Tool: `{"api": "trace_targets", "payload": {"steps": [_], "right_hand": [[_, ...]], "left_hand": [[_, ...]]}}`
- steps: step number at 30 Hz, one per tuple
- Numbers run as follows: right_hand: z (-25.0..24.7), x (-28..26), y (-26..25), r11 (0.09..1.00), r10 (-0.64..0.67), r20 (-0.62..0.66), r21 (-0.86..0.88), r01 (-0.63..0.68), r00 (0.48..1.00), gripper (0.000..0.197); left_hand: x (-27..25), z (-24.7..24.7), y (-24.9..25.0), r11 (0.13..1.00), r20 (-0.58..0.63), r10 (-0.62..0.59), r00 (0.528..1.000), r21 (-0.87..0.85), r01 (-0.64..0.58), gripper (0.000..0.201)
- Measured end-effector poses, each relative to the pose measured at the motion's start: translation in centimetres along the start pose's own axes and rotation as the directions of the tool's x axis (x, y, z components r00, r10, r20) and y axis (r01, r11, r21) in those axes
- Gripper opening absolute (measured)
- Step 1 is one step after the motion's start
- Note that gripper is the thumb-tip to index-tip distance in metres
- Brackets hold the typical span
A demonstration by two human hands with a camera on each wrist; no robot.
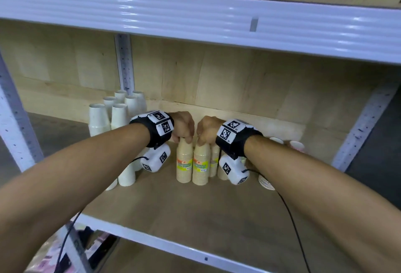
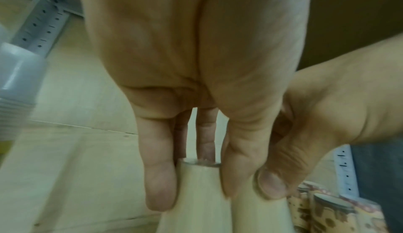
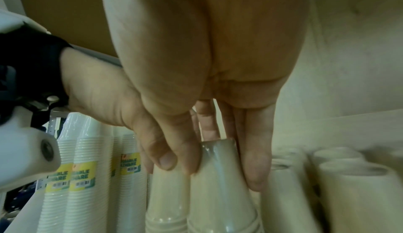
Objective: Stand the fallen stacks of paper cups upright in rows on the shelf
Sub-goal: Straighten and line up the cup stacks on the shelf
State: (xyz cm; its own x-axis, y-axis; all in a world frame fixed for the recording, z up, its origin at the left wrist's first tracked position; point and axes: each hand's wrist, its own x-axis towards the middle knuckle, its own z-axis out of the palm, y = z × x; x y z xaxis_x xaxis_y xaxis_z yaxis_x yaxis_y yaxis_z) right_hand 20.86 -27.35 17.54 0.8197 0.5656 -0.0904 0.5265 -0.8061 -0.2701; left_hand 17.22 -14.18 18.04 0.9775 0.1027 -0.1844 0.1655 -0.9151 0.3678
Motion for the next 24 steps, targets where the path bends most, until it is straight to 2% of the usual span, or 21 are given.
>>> {"api": "trace_targets", "payload": {"steps": [3, 6, 12, 20, 24], "right_hand": [[-0.4, -1.3, 1.6, 0.999, 0.031, 0.022, 0.013, -0.031, 0.999, 0.046], [-0.7, -2.5, 3.2, 0.997, 0.073, 0.015, -0.031, -0.072, 0.997, 0.041], [-1.0, -4.5, 6.5, 0.991, 0.133, 0.007, -0.018, -0.132, 0.991, 0.030], [-1.1, -5.5, 10.3, 0.977, 0.213, 0.025, -0.026, -0.212, 0.977, 0.032], [-0.8, -5.3, 11.7, 0.975, 0.220, -0.072, 0.003, -0.220, 0.973, 0.035]], "left_hand": [[0.0, 0.9, 1.8, 0.999, 0.037, 0.029, 0.999, -0.029, -0.028, 0.022], [0.3, 1.9, 3.7, 0.998, 0.070, 0.068, 0.995, -0.023, -0.067, 0.025], [1.2, 3.8, 6.4, 0.992, 0.065, 0.125, 0.990, -0.019, -0.124, 0.022], [2.2, 5.5, 8.7, 0.972, 0.102, 0.228, 0.968, 0.024, -0.232, 0.025], [2.9, 6.0, 9.2, 0.968, 0.096, 0.248, 0.964, 0.020, -0.250, 0.024]]}}
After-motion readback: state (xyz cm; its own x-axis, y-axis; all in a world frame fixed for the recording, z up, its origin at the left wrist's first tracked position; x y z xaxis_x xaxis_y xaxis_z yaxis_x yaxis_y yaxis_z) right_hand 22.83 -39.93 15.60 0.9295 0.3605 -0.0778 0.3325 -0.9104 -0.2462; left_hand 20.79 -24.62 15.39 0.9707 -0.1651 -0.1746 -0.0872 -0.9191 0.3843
